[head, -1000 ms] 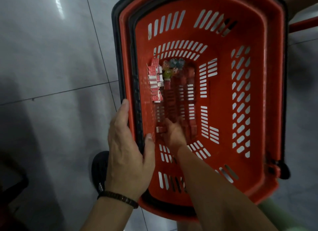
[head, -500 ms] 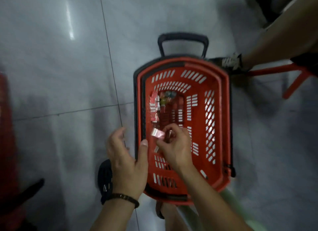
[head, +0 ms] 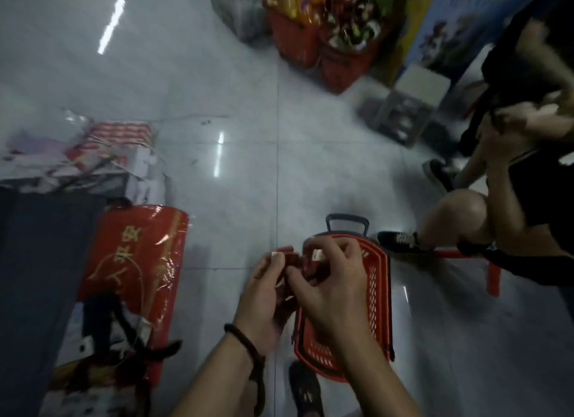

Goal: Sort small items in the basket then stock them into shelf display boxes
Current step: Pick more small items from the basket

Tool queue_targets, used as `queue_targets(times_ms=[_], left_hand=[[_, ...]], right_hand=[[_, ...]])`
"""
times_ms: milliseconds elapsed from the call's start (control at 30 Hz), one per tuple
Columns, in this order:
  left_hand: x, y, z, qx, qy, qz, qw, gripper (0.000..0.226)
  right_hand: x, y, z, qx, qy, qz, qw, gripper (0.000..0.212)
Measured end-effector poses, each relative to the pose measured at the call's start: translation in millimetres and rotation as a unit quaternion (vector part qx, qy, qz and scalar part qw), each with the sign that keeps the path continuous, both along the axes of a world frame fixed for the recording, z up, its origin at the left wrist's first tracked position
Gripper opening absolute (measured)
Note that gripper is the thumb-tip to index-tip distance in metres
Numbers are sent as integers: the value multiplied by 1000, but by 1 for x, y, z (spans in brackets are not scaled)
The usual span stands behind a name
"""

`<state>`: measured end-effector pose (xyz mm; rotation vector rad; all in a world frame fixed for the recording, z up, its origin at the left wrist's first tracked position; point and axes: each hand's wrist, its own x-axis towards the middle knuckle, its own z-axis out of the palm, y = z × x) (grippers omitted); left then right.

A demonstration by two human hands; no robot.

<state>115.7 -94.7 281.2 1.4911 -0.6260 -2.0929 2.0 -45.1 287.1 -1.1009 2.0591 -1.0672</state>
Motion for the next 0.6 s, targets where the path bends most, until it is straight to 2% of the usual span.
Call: queue_targets(times_ms=[100, 167, 233, 333, 467, 533, 600], left_hand=[[24, 8, 55, -28, 12, 27, 999, 35], [43, 18, 85, -44, 11, 50, 998, 39], [62, 30, 109, -51, 12, 90, 995, 42], [102, 48, 149, -83, 20, 171, 981, 32], [164, 71, 196, -140, -16, 236, 961, 37], [201, 89, 220, -166, -35, 263, 950, 48], [236, 110, 240, -199, -60, 275, 939, 43]], right_hand=[[15, 2, 56, -67, -35, 17, 997, 32], [28, 4, 87, -100, -95, 36, 990, 25], [43, 8, 113, -128, -161, 70, 976, 19], [71, 14, 153, -164, -252, 132, 945, 15], [120, 20, 193, -170, -291, 206, 919, 25], [156, 25, 211, -157, -320, 234, 904, 23], [194, 30, 225, -146, -329, 275, 892, 17]])
